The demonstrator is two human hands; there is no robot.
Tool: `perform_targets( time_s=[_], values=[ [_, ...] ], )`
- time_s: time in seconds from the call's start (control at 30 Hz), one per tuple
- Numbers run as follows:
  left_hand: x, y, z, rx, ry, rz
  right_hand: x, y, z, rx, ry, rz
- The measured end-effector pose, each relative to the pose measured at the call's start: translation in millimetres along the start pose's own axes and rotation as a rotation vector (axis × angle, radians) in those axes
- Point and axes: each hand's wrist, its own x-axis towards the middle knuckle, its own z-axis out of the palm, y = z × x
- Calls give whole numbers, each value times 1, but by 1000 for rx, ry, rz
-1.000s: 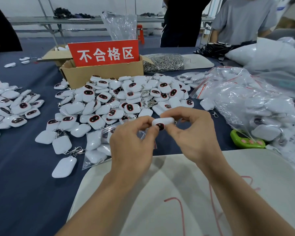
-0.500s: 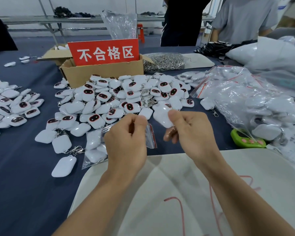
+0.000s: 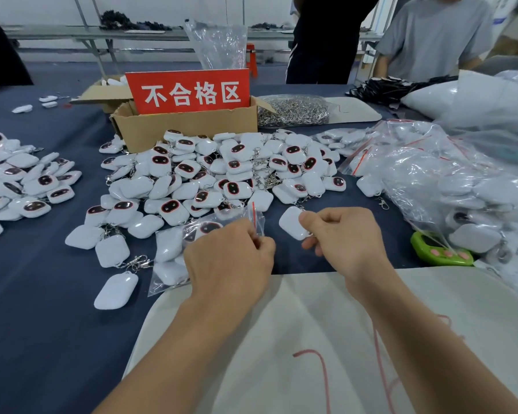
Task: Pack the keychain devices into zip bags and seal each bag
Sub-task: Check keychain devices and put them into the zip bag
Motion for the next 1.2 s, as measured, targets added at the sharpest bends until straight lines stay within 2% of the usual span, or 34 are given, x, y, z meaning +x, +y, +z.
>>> perform_targets(
  time_s=[0.27, 0.43, 0.5, 0.57, 0.67, 0.7, 0.77, 0.83, 0.9, 0.93, 1.0, 1.07, 1.13, 1.2],
  values=[
    [-7, 1, -8, -336, 58, 150, -8, -4, 20, 86, -223, -112],
    [-8, -2, -12, -486, 118, 200, -10, -10, 28, 236, -548, -93],
    [-7, -4, -13, -554, 135, 233, -13, -11, 26, 241, -598, -96],
    [-9, -3, -14, -612, 117, 289, -15, -11, 26, 78, -497, -163],
    [-11, -1, -13, -648, 67, 325, -15, -10, 33, -397, -284, -341],
    [-11, -1, -12, -652, 53, 327, -13, -9, 35, -457, -264, -352],
    [-10, -3, -11, -670, 8, 326, -6, -8, 33, -355, -252, -297],
    [-12, -5, -10, -652, -12, 344, 5, -6, 25, -160, -119, -200],
    [-12, -5, -15, -643, 85, 304, 15, -3, 14, -99, 113, -160],
    [-9, -6, -18, -682, 175, 222, 20, 0, 11, -127, 190, -159],
    [3, -13, -24, -827, 377, -4, 29, 7, 12, -211, 191, -207],
    [19, -28, -29, -958, 483, -213, 41, 13, 19, -320, 104, -283],
    [29, -42, -32, -947, 516, -315, 57, 15, 29, -485, 33, -358],
    [32, -51, -33, -879, 519, -342, 69, 12, 38, -667, -40, -393]
  ],
)
